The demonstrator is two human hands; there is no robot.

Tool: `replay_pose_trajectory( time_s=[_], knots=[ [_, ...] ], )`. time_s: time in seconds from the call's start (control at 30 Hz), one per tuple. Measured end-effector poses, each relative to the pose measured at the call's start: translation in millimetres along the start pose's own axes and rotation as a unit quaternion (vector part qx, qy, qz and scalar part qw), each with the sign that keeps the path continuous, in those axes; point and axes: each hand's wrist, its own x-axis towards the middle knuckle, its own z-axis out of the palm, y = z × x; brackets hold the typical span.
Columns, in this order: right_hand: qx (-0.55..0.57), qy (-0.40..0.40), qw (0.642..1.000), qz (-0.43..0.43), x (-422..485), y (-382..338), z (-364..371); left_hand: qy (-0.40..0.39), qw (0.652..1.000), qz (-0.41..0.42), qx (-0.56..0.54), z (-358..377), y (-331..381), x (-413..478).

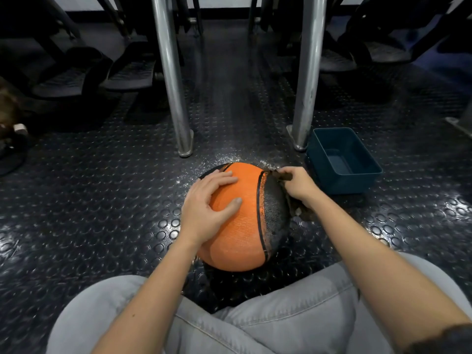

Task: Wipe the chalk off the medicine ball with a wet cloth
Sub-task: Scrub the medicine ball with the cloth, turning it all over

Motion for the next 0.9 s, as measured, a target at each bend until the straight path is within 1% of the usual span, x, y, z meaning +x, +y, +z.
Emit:
replay_pose_trajectory(
  time_s=[0.03, 0.1, 0.2, 0.27, 0.3, 0.33, 0.37, 0.4, 0.47, 0.5, 0.53, 0.57, 0.67, 0.7, 0.73, 0.83, 0.87, 0.9],
  knots=[
    [0.015, 0.005, 1.000, 0.009, 0, 1, 2, 0.003, 1.000, -0.003, -0.003, -1, -2, 0],
    [0.029, 0.022, 0.999, -0.022, -2, -13, 3, 0.014, 1.000, -0.012, -0.013, -3, -7, 0],
    [0.016, 0.034, 0.987, -0.158, -22, -45, 3, 0.032, 0.998, -0.038, -0.027, -6, -12, 0],
    [0.017, 0.006, 0.965, -0.261, -43, -57, 3, 0.048, 0.997, -0.045, -0.033, -7, -15, 3],
    [0.017, -0.010, 0.956, -0.293, -48, -57, 4, 0.056, 0.997, -0.047, -0.039, -8, -17, 4],
    [0.015, -0.012, 0.953, -0.304, -49, -52, 3, 0.061, 0.996, -0.053, -0.049, -8, -17, 6],
    [0.010, 0.003, 0.957, -0.290, -44, -44, 2, 0.061, 0.994, -0.062, -0.060, -9, -17, 7],
    [0.004, 0.024, 0.967, -0.254, -34, -34, 2, 0.058, 0.993, -0.071, -0.068, -9, -17, 8],
    [-0.008, 0.058, 0.987, -0.150, -18, -17, 2, 0.053, 0.993, -0.078, -0.071, -9, -17, 9],
    [-0.009, 0.070, 0.991, -0.110, -15, -13, 5, 0.054, 0.993, -0.081, -0.067, -9, -18, 10],
    [-0.005, 0.077, 0.992, -0.097, -17, -13, 8, 0.055, 0.993, -0.086, -0.064, -9, -18, 10],
    [0.001, 0.079, 0.990, -0.114, -23, -17, 11, 0.058, 0.992, -0.089, -0.064, -10, -19, 10],
    [0.034, 0.065, 0.974, -0.214, -47, -32, 15, 0.068, 0.989, -0.102, -0.080, -14, -23, 8],
    [0.034, 0.074, 0.972, -0.219, -48, -31, 16, 0.069, 0.988, -0.109, -0.085, -16, -24, 7],
    [0.030, 0.087, 0.975, -0.200, -43, -25, 17, 0.069, 0.987, -0.115, -0.090, -17, -24, 7],
    [0.003, 0.098, 0.992, -0.074, -25, -11, 24, 0.069, 0.985, -0.125, -0.093, -17, -22, 8],
    [0.001, 0.106, 0.993, -0.055, -23, -11, 26, 0.070, 0.986, -0.125, -0.090, -16, -22, 9],
    [0.003, 0.116, 0.991, -0.060, -25, -14, 28, 0.071, 0.986, -0.125, -0.086, -16, -23, 9]
  ],
)
